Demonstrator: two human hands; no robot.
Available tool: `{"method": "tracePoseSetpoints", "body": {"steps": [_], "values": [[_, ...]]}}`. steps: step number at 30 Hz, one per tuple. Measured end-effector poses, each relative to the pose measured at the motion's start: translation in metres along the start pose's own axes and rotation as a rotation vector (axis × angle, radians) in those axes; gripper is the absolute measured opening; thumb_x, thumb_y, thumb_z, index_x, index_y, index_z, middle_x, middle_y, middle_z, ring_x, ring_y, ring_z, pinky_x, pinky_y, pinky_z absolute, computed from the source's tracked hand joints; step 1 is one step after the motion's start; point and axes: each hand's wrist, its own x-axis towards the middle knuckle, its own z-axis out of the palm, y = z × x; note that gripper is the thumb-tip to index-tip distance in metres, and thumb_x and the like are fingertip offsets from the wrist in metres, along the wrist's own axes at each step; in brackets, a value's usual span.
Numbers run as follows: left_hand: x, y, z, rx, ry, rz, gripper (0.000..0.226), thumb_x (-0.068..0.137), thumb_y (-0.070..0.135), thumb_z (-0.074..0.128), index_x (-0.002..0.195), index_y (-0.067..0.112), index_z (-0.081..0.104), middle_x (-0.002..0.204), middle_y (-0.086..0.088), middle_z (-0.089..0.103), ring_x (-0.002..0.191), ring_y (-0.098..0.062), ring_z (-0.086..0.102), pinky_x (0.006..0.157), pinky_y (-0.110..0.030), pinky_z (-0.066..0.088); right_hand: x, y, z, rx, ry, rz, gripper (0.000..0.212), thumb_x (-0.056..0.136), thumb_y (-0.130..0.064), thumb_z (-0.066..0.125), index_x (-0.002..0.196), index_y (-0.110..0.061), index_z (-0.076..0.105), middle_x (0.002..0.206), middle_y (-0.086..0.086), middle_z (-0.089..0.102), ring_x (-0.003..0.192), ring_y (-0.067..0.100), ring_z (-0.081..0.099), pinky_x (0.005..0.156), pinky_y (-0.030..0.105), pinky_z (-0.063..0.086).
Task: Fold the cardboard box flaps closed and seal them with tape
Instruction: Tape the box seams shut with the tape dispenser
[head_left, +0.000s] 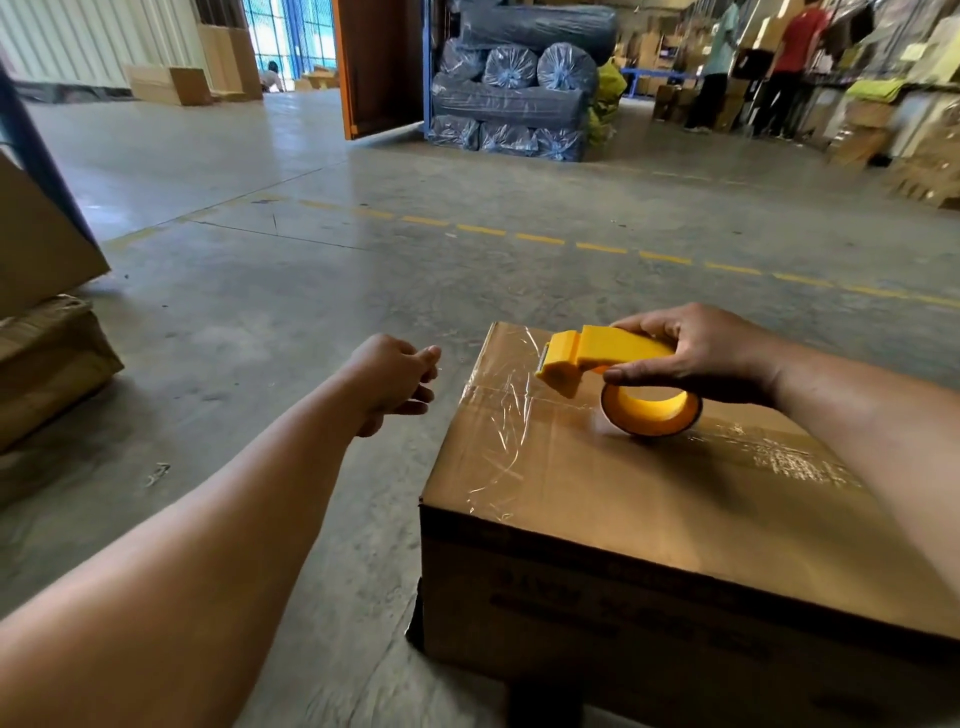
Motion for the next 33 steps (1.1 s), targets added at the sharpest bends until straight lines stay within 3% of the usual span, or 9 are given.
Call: {"method": "tracePoseSetpoints", "body": {"steps": [2, 6, 11, 15, 20, 27, 31, 32, 33], "values": [[0.000, -0.003, 0.001, 0.018, -0.001, -0.004, 0.032, 0.096, 0.032, 0.061, 0.094, 0.001, 0.067, 0.085, -0.009, 0.065, 0.076, -0.024, 0.068, 0.080, -0.044, 0.061, 0.002, 0.001, 0.000, -0.003, -0.010, -0.004, 0.103, 0.040, -0.085, 0.067, 0.129, -0.034, 0.058, 0.119, -0.016, 0.064, 0.107, 0.008, 0.059, 0.097, 0.031, 0.044], [0.002, -0.008, 0.004, 0.062, 0.005, -0.016, 0.035, 0.098, 0.034, 0.059, 0.095, 0.001, 0.068, 0.084, -0.010, 0.067, 0.075, -0.023, 0.069, 0.080, -0.042, 0.061, 0.000, -0.002, 0.001, -0.007, -0.008, 0.000, 0.083, 0.056, -0.068, 0.073, 0.130, -0.034, 0.057, 0.119, -0.016, 0.061, 0.107, 0.010, 0.057, 0.093, 0.028, 0.042], [0.005, -0.010, 0.008, 0.090, 0.016, -0.025, 0.038, 0.099, 0.036, 0.056, 0.095, 0.000, 0.069, 0.080, -0.009, 0.067, 0.070, -0.021, 0.069, 0.083, -0.042, 0.061, -0.003, -0.006, 0.001, -0.009, 0.004, 0.010, 0.070, 0.063, -0.056, 0.075, 0.128, -0.036, 0.058, 0.113, -0.017, 0.060, 0.103, 0.009, 0.056, 0.086, 0.025, 0.039], [0.009, -0.010, 0.013, 0.122, 0.035, -0.008, 0.037, 0.101, 0.034, 0.053, 0.094, 0.001, 0.068, 0.079, -0.007, 0.065, 0.067, -0.017, 0.068, 0.077, -0.037, 0.059, -0.002, -0.007, 0.001, -0.035, 0.004, 0.014, 0.072, 0.065, -0.055, 0.075, 0.131, -0.033, 0.057, 0.116, -0.015, 0.059, 0.104, 0.010, 0.055, 0.087, 0.025, 0.038], [0.014, -0.017, 0.015, 0.174, 0.012, -0.049, 0.037, 0.100, 0.037, 0.052, 0.090, 0.005, 0.067, 0.076, -0.008, 0.068, 0.075, -0.023, 0.069, 0.081, -0.039, 0.059, 0.000, -0.007, 0.001, -0.052, -0.015, 0.019, 0.082, 0.057, -0.064, 0.072, 0.131, -0.033, 0.056, 0.122, -0.012, 0.060, 0.108, 0.012, 0.056, 0.092, 0.028, 0.042], [0.002, -0.032, 0.034, 0.198, -0.055, -0.048, 0.038, 0.102, 0.040, 0.048, 0.095, 0.007, 0.066, 0.078, -0.007, 0.064, 0.066, -0.018, 0.059, 0.063, -0.032, 0.048, 0.002, -0.008, 0.001, -0.073, -0.021, 0.020, 0.083, 0.056, -0.066, 0.070, 0.131, -0.033, 0.056, 0.122, -0.011, 0.061, 0.108, 0.013, 0.056, 0.093, 0.029, 0.042], [-0.002, -0.034, 0.046, 0.142, -0.055, -0.020, 0.043, 0.103, 0.045, 0.041, 0.112, 0.008, 0.061, 0.099, -0.012, 0.068, 0.087, -0.026, 0.065, 0.078, -0.037, 0.054, 0.003, -0.009, 0.002, -0.100, -0.022, 0.019, 0.084, 0.056, -0.068, 0.069, 0.131, -0.034, 0.056, 0.123, -0.011, 0.061, 0.108, 0.013, 0.056, 0.092, 0.029, 0.043], [-0.003, -0.033, 0.046, 0.180, -0.051, -0.036, 0.047, 0.103, 0.047, 0.039, 0.123, 0.007, 0.055, 0.112, -0.014, 0.066, 0.099, -0.030, 0.065, 0.079, -0.037, 0.056, 0.002, -0.010, 0.002, -0.100, -0.022, 0.018, 0.083, 0.057, -0.068, 0.069, 0.131, -0.034, 0.056, 0.123, -0.011, 0.061, 0.107, 0.012, 0.056, 0.091, 0.028, 0.042], [-0.006, -0.033, 0.045, 0.247, -0.063, -0.076, 0.055, 0.102, 0.050, 0.038, 0.135, 0.007, 0.046, 0.126, -0.016, 0.060, 0.109, -0.033, 0.062, 0.071, -0.035, 0.058, 0.002, -0.011, 0.003, -0.101, -0.021, 0.016, 0.081, 0.058, -0.067, 0.069, 0.131, -0.034, 0.056, 0.123, -0.011, 0.061, 0.106, 0.011, 0.055, 0.089, 0.027, 0.041]]}}
